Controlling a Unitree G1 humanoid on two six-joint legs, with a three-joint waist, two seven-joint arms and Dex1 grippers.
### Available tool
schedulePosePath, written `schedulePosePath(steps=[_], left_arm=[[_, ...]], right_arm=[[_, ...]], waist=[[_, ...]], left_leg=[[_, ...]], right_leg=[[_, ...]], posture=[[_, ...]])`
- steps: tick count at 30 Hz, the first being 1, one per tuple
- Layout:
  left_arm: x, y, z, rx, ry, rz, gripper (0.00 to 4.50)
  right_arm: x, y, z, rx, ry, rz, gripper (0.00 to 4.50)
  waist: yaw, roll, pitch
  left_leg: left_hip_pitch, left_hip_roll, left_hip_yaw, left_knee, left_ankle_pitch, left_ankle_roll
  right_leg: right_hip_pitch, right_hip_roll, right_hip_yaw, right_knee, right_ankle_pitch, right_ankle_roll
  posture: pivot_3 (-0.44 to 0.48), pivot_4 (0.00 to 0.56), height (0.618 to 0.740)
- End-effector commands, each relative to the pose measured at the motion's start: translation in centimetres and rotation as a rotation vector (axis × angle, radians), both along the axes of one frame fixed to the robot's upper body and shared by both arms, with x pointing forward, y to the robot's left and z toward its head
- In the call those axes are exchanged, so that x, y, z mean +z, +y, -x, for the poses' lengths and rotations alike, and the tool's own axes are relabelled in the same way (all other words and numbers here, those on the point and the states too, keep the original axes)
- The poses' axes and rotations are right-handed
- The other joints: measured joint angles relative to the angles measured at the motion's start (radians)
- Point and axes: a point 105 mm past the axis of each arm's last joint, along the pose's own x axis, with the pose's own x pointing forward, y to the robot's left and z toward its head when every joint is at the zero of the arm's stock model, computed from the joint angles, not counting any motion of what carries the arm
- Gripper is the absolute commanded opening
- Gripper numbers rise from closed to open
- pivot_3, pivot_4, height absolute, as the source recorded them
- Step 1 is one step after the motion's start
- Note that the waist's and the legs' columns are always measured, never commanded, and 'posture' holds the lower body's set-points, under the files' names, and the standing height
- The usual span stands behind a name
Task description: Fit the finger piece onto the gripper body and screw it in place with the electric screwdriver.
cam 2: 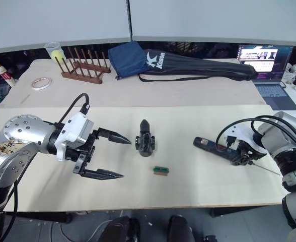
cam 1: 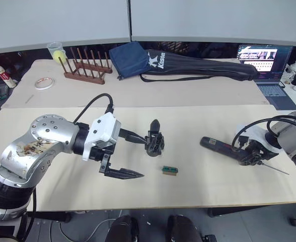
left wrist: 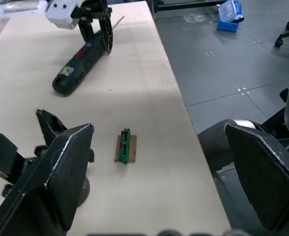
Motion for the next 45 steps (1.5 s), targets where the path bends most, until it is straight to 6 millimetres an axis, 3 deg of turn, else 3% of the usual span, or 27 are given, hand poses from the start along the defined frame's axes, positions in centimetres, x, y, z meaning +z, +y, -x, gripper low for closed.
schedulePosePath(steps=[1, 3, 6, 11, 15, 20, 23, 31, 45], left_arm=[[-0.6, 0.1, -0.1, -0.001, 0.001, -0.009, 4.50], [-1.3, 0.3, -0.3, 0.015, 0.018, -0.008, 4.50], [-1.8, 0.6, -0.3, 0.025, 0.050, 0.000, 4.50], [-3.0, 1.0, -0.9, 0.080, 0.062, 0.012, 4.50], [-4.2, 0.9, -0.8, 0.057, 0.063, 0.021, 4.50], [-4.0, 0.7, -1.4, 0.057, 0.104, 0.120, 4.50], [-4.4, 0.8, -1.7, 0.066, 0.108, 0.126, 4.50], [-6.7, 0.6, -2.0, 0.052, 0.061, 0.096, 4.50], [-8.1, 0.5, -1.6, 0.043, 0.065, 0.091, 4.50]], right_arm=[[3.2, -0.1, -0.6, 0.122, -0.159, -0.032, 1.95], [5.3, 1.0, -0.9, 0.147, -0.290, -0.135, 1.95], [7.6, 2.1, -1.1, 0.044, -0.451, -0.303, 1.95], [11.4, 6.5, 2.4, -0.029, -0.672, -0.772, 1.95], [12.3, 10.7, 5.3, -0.108, -0.855, -1.143, 1.95], [10.9, 15.0, 8.2, -0.160, -0.843, -1.367, 1.95], [10.0, 16.0, 8.7, -0.165, -0.820, -1.390, 1.95], [10.0, 19.3, 10.0, 0.071, -0.808, -1.405, 1.95], [8.0, 19.0, 10.1, 0.109, -0.797, -1.392, 1.95]], waist=[[0.001, 0.000, 0.000], [0.000, 0.001, 0.000], [0.000, 0.001, 0.001], [0.007, 0.001, 0.001], [0.020, 0.001, 0.000], [0.027, 0.001, 0.000], [0.022, 0.001, 0.000], [0.010, 0.001, 0.000], [0.012, 0.001, 0.000]], left_leg=[[0.000, 0.000, 0.000, 0.000, 0.000, 0.000], [0.000, 0.000, 0.000, -0.001, 0.000, 0.000], [-0.001, 0.000, 0.001, -0.001, 0.000, 0.000], [0.000, 0.001, 0.000, -0.001, 0.000, 0.000], [-0.001, 0.001, -0.002, -0.001, 0.000, 0.000], [-0.002, 0.001, -0.003, -0.002, -0.002, 0.002], [-0.002, 0.000, -0.002, -0.001, -0.002, 0.003], [-0.001, -0.001, -0.003, -0.002, -0.002, 0.002], [-0.001, 0.000, -0.003, -0.001, -0.002, 0.003]], right_leg=[[0.000, 0.000, 0.000, 0.000, 0.000, 0.000], [-0.001, 0.000, 0.000, 0.000, 0.000, 0.000], [-0.002, 0.000, 0.001, 0.001, -0.001, 0.000], [-0.001, 0.000, 0.000, 0.002, -0.001, -0.001], [-0.001, 0.000, -0.001, 0.002, -0.001, -0.001], [-0.001, -0.002, -0.001, 0.002, -0.001, -0.001], [-0.001, -0.002, 0.000, 0.002, 0.000, -0.001], [-0.001, 0.000, 0.000, 0.002, -0.001, -0.002], [-0.001, 0.000, 0.000, 0.002, -0.001, -0.002]], posture=[[0.000, 0.150, 0.740], [0.000, 0.150, 0.740], [0.000, 0.150, 0.740], [0.000, 0.150, 0.740], [0.000, 0.150, 0.740], [0.000, 0.150, 0.740], [0.000, 0.150, 0.740], [0.000, 0.150, 0.740], [0.000, 0.150, 0.740]])
